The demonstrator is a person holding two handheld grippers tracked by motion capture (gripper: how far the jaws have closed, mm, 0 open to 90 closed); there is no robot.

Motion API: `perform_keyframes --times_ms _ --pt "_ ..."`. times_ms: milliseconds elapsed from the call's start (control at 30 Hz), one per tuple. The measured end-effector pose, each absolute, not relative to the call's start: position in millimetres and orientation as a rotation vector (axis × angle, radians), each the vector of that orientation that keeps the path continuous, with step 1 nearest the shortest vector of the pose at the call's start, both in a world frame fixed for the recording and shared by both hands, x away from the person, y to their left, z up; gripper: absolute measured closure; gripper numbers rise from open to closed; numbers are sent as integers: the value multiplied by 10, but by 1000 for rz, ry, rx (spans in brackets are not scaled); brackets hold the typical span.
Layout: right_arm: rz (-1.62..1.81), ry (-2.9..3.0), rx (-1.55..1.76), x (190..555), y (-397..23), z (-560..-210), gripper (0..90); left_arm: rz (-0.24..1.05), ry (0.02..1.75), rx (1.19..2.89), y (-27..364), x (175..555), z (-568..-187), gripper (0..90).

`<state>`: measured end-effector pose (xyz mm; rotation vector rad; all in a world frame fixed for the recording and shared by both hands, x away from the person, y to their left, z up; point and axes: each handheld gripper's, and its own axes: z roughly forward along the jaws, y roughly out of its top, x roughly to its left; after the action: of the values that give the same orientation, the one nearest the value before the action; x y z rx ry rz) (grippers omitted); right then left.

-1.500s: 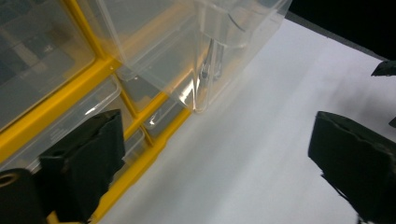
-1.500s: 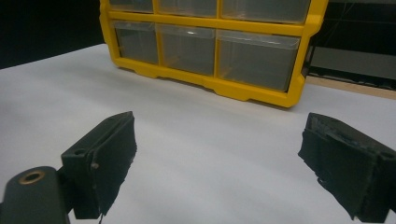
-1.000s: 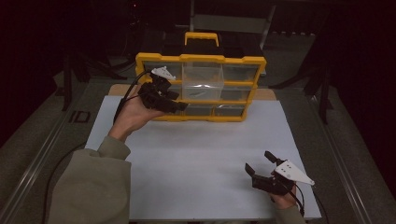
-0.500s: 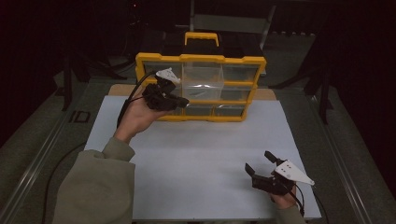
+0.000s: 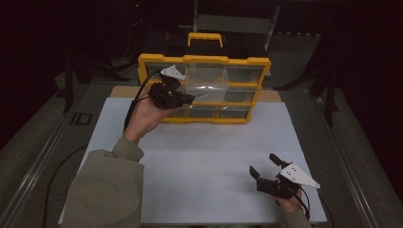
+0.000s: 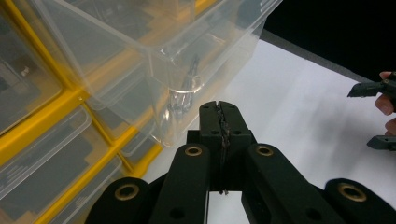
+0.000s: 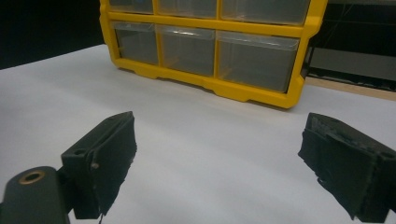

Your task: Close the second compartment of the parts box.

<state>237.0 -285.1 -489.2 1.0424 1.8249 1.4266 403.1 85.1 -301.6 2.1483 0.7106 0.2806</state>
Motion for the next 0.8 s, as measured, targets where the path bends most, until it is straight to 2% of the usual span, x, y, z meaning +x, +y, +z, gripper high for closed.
perform_keyframes --times_ms 800 --pt "1428 1825 1044 2372 -2853 -4893 103 304 702 2124 693 4103 -2942 900"
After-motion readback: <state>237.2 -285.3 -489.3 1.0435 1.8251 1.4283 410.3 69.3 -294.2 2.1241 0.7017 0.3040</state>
